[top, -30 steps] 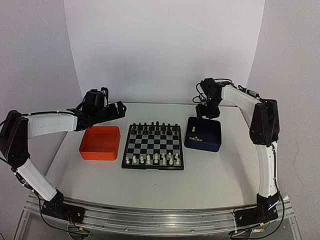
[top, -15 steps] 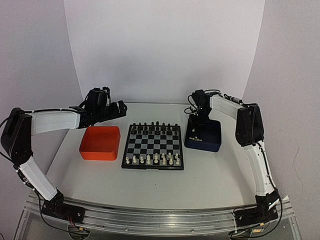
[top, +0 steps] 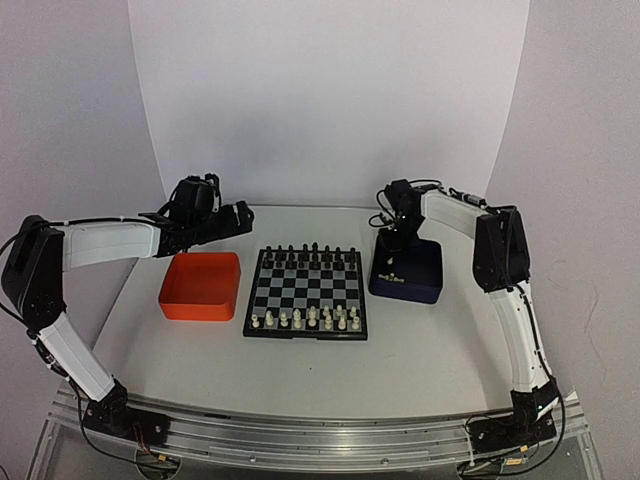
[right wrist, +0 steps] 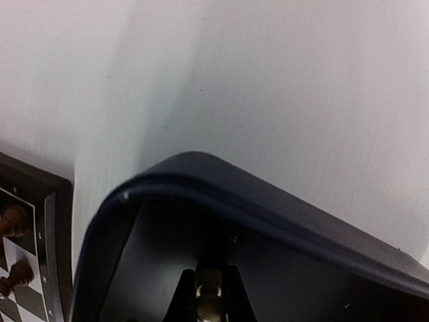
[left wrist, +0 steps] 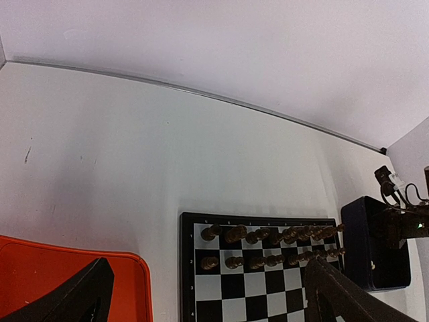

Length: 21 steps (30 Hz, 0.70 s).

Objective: Set up the chess pieces on the board
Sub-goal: Pick up the chess piece from the storage box, then place the chess piece on the chessboard.

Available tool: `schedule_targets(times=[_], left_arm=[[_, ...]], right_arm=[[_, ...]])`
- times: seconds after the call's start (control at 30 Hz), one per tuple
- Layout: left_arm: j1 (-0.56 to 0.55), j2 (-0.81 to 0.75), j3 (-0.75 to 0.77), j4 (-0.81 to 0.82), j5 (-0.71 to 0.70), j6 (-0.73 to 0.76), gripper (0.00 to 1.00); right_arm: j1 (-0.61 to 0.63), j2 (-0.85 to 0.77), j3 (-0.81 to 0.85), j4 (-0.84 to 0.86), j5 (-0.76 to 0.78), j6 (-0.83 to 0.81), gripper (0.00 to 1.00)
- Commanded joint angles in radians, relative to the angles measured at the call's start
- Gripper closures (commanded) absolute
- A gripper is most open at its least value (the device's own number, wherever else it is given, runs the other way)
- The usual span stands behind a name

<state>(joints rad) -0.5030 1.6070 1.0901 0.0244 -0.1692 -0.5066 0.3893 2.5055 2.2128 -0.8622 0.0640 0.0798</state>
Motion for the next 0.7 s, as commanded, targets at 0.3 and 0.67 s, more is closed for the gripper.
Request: schedule_targets(times=[0.3,0.67], left_arm=[[0.004,-0.072,-0.037,0.022,-0.008,0.0,0.0],[0.004,-0.099,-0.06,0.017,0.005,-0.003,0.0]], right_arm=[[0.17,-0.355,-0.144,0.005,0.026,-0.056,1.0],[0.43,-0.193,0.012,-0.001,-0.153,-0.175,1.0]])
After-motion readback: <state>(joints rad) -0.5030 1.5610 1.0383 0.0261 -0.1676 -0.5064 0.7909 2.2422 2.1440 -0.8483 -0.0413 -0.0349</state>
